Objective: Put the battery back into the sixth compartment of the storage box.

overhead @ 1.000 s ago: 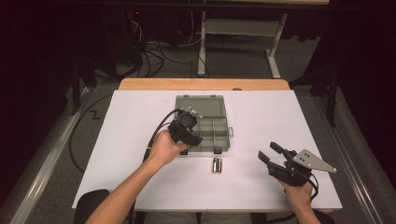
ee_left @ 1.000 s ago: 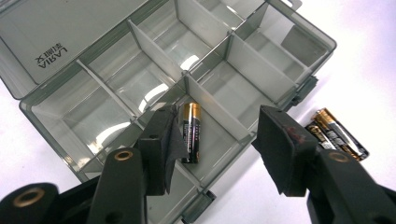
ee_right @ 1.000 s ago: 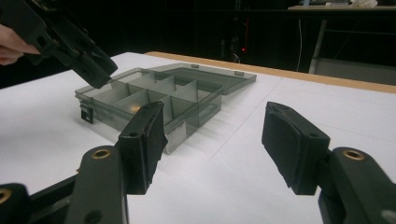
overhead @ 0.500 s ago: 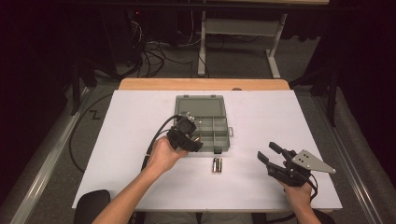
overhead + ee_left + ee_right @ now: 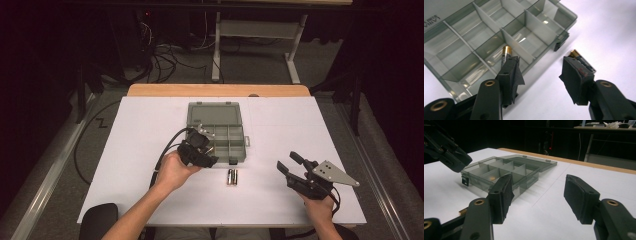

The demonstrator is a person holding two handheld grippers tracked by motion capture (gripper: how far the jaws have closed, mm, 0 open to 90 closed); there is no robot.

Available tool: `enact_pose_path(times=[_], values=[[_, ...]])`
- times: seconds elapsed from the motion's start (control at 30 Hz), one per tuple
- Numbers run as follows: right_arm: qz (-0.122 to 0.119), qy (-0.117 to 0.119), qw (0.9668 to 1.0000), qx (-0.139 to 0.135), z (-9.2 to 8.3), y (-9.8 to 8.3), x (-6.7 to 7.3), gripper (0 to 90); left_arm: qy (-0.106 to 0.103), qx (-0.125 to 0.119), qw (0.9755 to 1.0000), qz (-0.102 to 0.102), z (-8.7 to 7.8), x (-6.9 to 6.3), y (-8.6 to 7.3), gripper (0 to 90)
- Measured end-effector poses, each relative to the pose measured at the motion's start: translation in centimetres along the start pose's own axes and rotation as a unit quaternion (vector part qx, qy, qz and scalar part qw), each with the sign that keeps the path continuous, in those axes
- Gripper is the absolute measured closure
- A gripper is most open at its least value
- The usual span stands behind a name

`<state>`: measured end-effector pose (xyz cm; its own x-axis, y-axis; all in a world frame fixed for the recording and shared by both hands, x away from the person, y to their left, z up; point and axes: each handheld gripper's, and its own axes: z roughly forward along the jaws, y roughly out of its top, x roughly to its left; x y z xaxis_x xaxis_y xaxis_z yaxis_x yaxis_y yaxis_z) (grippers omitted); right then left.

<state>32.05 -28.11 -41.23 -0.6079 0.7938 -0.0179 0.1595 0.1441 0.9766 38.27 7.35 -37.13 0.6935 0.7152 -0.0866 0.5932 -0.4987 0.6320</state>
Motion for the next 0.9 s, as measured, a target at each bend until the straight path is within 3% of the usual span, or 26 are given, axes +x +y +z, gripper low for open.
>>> enact_pose_path(times=[0.5, 0.67, 0.9], values=[[-0.002, 0.003, 1.0, 0.004, 0.2, 0.0, 0.0, 41.8, -0.008, 0.01, 0.9999, 0.001, 0.3, -1.2, -0.7, 50.0], [-0.002, 0.005, 1.0, 0.003, 0.2, 0.0, 0.0, 41.8, -0.014, 0.024, 0.9996, 0.007, 1.0, -1.7, -0.6, 50.0], [-0.001, 0.005, 1.0, 0.003, 0.2, 0.0, 0.0, 41.9, -0.023, 0.031, 0.9992, -0.002, 2.0, -2.1, -0.4, 51.2]])
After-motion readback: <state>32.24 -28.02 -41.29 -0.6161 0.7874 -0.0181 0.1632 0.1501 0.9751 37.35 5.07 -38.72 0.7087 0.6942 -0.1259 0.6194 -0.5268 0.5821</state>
